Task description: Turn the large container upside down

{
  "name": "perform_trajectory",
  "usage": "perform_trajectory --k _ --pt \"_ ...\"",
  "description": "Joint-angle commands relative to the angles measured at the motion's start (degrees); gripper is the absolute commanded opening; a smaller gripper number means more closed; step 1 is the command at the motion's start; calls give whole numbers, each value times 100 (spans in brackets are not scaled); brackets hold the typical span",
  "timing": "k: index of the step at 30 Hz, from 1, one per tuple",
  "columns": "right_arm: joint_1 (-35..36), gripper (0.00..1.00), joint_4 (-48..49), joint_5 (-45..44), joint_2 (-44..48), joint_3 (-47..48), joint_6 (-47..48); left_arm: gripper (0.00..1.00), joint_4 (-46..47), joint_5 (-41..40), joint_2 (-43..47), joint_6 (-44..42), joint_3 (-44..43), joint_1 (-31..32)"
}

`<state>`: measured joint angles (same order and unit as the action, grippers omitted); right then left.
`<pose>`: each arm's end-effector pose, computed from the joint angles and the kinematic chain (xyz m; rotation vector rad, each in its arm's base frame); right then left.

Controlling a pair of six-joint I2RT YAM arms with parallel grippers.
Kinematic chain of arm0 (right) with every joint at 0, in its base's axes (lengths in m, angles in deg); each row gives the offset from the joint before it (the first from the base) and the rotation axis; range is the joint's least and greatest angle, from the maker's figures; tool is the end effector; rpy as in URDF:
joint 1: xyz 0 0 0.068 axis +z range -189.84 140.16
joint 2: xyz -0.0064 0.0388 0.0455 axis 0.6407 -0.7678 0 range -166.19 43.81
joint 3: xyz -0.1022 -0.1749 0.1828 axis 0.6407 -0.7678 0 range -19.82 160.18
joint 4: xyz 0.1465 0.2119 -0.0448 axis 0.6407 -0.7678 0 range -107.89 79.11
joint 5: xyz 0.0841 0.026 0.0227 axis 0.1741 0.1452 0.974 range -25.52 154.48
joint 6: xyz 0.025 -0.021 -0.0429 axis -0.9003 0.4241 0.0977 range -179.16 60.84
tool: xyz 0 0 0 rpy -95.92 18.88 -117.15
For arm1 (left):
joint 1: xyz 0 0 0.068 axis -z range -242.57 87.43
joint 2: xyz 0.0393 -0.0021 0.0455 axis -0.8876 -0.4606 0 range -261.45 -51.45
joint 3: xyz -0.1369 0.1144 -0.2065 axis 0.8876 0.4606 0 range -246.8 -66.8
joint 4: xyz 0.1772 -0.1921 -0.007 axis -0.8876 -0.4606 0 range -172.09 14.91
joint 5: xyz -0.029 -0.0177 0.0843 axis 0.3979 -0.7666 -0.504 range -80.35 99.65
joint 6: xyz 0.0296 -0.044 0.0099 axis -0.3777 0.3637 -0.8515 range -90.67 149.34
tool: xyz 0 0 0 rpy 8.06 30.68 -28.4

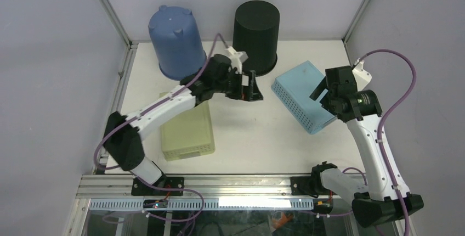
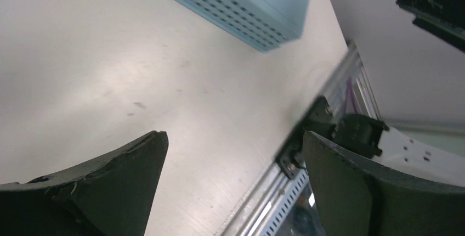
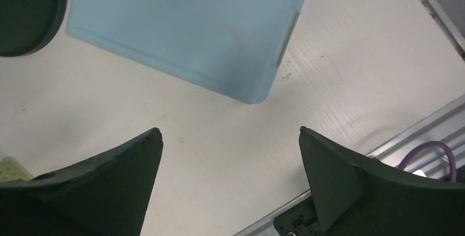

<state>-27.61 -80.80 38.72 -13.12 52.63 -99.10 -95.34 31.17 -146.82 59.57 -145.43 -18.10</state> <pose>0.1574 0.0183 0.3720 0.7432 2.2799 -0.1537 0.2636 -0.2770 0.2988 0.5225 2.3506 -1.0872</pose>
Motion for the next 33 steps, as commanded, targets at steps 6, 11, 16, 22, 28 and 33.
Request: perform_trajectory --k 6,11,16,22,28,33 --pt "-19 99 -307 -1897 -407 334 -854 99 -1425 -3656 1994 -259 377 -837" --pt "-19 99 37 -1698 -506 210 -813 99 -1878 -4655 2019 -743 6 -846" --pt "-19 99 172 -1562 -654 296 -816 99 -1933 -4649 2009 -677 -141 -844" --pt "-19 99 283 -1619 -663 265 -822 99 -1807 -4608 2023 -642 -65 -846" --pt "-19 99 419 -1487 -589 187 -775 99 -1757 -4546 2020 -635 -32 -843" --pt "-19 99 501 -1467 -477 105 -730 99 -1736 -4510 2014 -605 39 -843"
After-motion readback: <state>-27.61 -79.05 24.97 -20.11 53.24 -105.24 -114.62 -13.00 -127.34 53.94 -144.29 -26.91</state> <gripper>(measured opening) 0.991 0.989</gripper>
